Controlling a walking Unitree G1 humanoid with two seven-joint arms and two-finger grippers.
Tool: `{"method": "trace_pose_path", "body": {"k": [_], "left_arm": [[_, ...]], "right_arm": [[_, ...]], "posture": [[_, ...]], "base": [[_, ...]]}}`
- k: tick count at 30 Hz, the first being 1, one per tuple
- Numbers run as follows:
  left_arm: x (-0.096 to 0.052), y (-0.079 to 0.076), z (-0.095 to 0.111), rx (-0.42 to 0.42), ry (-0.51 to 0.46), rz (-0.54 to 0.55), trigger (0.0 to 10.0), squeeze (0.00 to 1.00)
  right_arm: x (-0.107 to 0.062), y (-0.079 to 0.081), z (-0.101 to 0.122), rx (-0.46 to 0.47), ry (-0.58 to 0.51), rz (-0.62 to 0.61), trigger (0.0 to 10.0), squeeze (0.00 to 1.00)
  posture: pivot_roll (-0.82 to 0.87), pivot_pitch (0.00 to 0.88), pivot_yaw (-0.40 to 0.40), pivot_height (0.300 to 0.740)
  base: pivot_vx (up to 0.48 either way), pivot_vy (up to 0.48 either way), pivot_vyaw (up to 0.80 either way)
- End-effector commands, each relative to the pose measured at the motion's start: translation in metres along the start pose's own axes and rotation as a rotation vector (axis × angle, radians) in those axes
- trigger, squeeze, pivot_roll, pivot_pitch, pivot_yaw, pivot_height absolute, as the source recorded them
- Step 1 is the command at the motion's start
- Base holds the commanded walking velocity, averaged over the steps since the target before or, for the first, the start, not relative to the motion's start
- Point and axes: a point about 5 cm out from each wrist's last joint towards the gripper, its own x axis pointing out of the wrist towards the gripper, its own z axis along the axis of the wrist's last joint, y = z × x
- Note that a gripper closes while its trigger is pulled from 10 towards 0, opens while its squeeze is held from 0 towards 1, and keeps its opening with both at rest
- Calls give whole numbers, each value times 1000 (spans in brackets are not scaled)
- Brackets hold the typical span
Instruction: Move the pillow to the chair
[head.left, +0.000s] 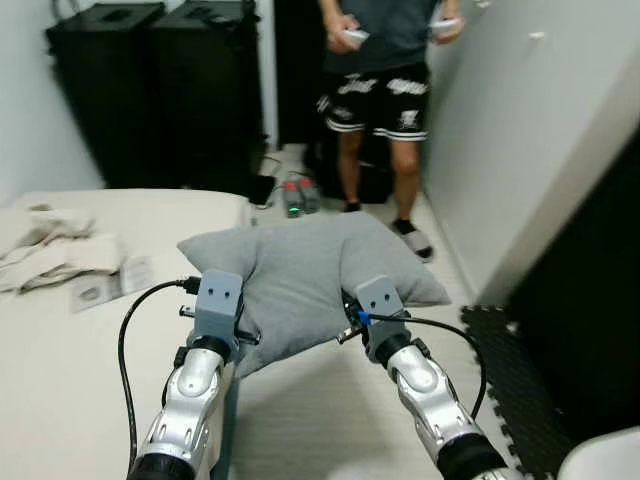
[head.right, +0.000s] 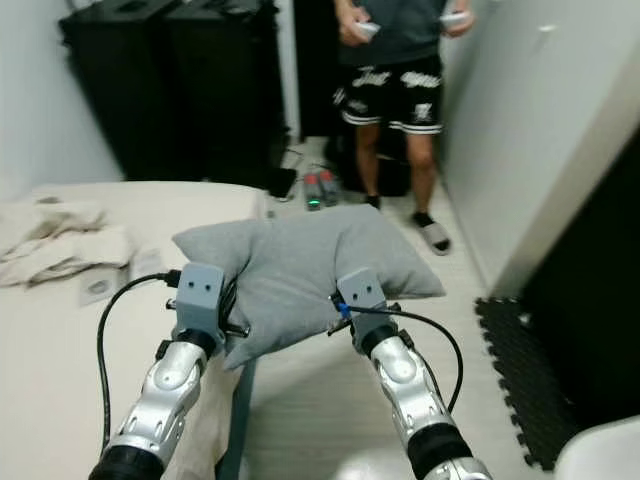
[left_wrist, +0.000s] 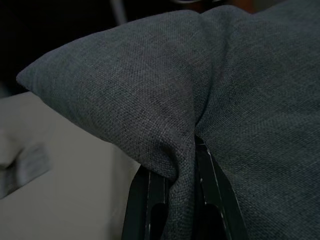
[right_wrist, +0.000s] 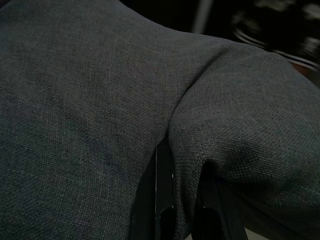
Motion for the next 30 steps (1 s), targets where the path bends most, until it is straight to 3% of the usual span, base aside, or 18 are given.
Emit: {"method": "trace_pose_path", "body": {"k": [1,10,14,17,24,26,27,30], "left_arm": [[1,15,2,-4,-8,67,10000,0],[4,19,1,-14,13,78,10000,0],[2,13,-14,26,116,52,10000,0],[-1,20,-22,15,150,75,10000,0],[1,24,-27,24,209,94,10000,0],[1,24,-35,-15,298,101,10000,0],[3,24,-35,-51,318,85,10000,0],[9,36,-34,-120,336,169,10000,0]], "right_arm": [[-3,1,-3,-12,8,8,10000,0],[-4,-4,-9,10,46,-24,10000,0],[-13,-16,-25,48,119,-89,10000,0],[-14,-18,-32,117,152,-126,10000,0],[-18,-25,-38,128,180,-154,10000,0],[-20,-24,-44,136,207,-183,10000,0],[-20,-23,-44,149,211,-201,10000,0],[-14,-18,-38,206,176,-198,10000,0]], "posture": [[-1,76,32,740],[-4,77,43,740],[16,71,33,740],[13,76,38,740],[36,78,22,740],[44,69,42,740],[40,71,46,740],[43,96,72,740]], "base": [[0,0,-800],[0,0,-800],[0,0,-800],[0,0,-800],[0,0,-800],[0,0,-800],[0,0,-800],[0,0,-800]]}}
